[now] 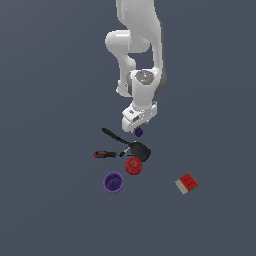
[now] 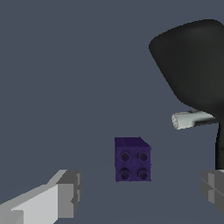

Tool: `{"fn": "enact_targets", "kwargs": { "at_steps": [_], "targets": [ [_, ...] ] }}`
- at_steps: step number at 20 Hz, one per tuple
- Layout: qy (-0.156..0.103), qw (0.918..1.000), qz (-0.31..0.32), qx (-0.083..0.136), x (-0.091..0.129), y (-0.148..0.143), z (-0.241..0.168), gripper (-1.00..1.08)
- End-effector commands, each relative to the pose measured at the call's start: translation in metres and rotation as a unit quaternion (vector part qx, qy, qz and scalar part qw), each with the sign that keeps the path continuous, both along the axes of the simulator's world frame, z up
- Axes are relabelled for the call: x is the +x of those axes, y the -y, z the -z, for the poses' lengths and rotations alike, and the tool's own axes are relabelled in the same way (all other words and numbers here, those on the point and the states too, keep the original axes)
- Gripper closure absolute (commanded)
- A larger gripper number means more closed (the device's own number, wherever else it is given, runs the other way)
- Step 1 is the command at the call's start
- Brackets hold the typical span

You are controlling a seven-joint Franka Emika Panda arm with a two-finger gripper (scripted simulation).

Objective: Pick up a designated object from a clutter of objects.

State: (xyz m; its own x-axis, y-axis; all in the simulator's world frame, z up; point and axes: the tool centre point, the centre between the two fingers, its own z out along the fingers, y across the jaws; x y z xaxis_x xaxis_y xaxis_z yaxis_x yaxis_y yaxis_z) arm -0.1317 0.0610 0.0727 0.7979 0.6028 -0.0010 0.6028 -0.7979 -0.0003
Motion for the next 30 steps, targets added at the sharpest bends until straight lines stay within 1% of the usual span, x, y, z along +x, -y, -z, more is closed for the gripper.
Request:
{"fn": "enact_targets", "kwargs": {
  "at_steps": [1, 7, 18, 25, 26, 30],
  "targets": [
    [0.0, 1.0, 0.0, 0.0, 0.0, 0.0, 0.0, -0.92],
    [0.0, 1.0, 0.0, 0.0, -0.001, 0.0, 0.008, -0.92],
    [0.0, 1.0, -0.001, 0.0, -0.002, 0.0, 0.047, -0.92],
    [0.0, 1.0, -0.002, 0.0, -0.001, 0.0, 0.051, -0.92],
    [0.0, 1.0, -0.002, 0.0, -0.001, 0.0, 0.051, 1.08],
    [0.0, 1.0, -0.002, 0.0, -0.001, 0.0, 0.051, 1.08]
  ]
}}
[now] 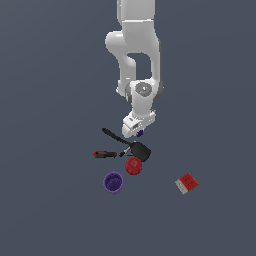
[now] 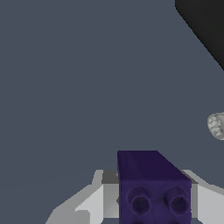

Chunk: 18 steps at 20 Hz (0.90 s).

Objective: Pick up a designated object from a clutter of objects.

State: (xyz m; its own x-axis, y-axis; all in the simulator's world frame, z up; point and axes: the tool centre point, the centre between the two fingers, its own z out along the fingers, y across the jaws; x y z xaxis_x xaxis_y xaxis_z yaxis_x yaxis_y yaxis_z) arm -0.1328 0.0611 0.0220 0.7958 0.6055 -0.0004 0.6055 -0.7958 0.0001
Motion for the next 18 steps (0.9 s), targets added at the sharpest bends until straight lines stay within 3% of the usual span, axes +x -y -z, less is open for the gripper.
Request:
{"fn": "enact_targets", "kwargs": {
  "at_steps": [1, 10, 18],
  "targets": [
    [0.0, 1.0, 0.0, 0.0, 0.0, 0.0, 0.0, 1.08],
    [0.0, 1.0, 0.0, 0.0, 0.001, 0.003, -0.003, 1.08],
    [0.0, 1.0, 0.0, 0.0, 0.008, 0.026, -0.029, 1.08]
  ]
}}
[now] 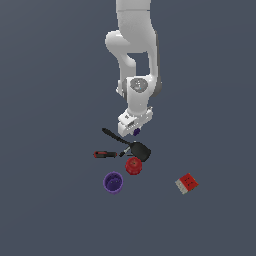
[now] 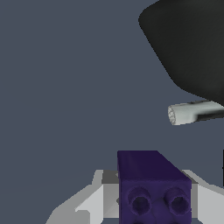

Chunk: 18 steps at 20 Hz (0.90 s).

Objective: Pick up a designated object from a clutter of objects.

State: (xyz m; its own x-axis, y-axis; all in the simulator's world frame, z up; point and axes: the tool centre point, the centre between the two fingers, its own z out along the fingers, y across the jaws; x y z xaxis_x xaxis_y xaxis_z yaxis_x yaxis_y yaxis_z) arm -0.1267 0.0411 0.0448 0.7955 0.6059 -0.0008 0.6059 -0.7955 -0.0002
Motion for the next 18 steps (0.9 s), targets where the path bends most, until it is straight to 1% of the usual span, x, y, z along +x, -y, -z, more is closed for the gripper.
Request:
{"fn": "enact_targets", "kwargs": {
  "at_steps": [1, 7, 18],
  "targets": [
    [0.0, 1.0, 0.0, 0.0, 0.003, 0.01, -0.012, 1.08],
    [0.0, 1.0, 0.0, 0.001, 0.014, 0.043, -0.05, 1.08],
    [0.001, 1.0, 0.0, 0.002, 0.039, 0.119, -0.139, 1.08]
  ]
}}
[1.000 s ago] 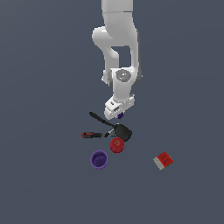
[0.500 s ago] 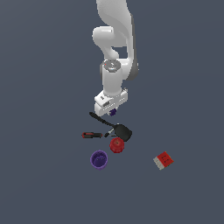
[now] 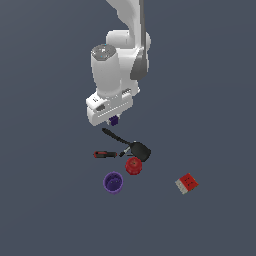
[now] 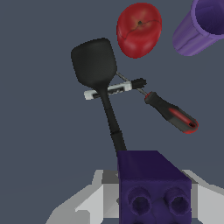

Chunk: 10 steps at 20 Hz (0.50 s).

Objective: Pick up a designated object from a clutter of objects.

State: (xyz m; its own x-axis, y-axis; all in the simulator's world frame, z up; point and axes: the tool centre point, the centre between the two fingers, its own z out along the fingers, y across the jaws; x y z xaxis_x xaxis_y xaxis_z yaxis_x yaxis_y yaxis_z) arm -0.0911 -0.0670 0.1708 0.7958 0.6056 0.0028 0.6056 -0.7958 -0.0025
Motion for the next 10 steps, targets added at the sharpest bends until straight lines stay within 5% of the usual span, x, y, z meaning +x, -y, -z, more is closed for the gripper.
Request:
{"fn": "enact_targets", "kwargs": {
  "at_steps": [1, 10],
  "targets": [
    [0.0, 1.0, 0.0, 0.0, 0.005, 0.018, -0.021, 1.08],
    [0.0, 1.0, 0.0, -0.001, 0.029, 0.085, -0.099, 1.08]
  ]
}}
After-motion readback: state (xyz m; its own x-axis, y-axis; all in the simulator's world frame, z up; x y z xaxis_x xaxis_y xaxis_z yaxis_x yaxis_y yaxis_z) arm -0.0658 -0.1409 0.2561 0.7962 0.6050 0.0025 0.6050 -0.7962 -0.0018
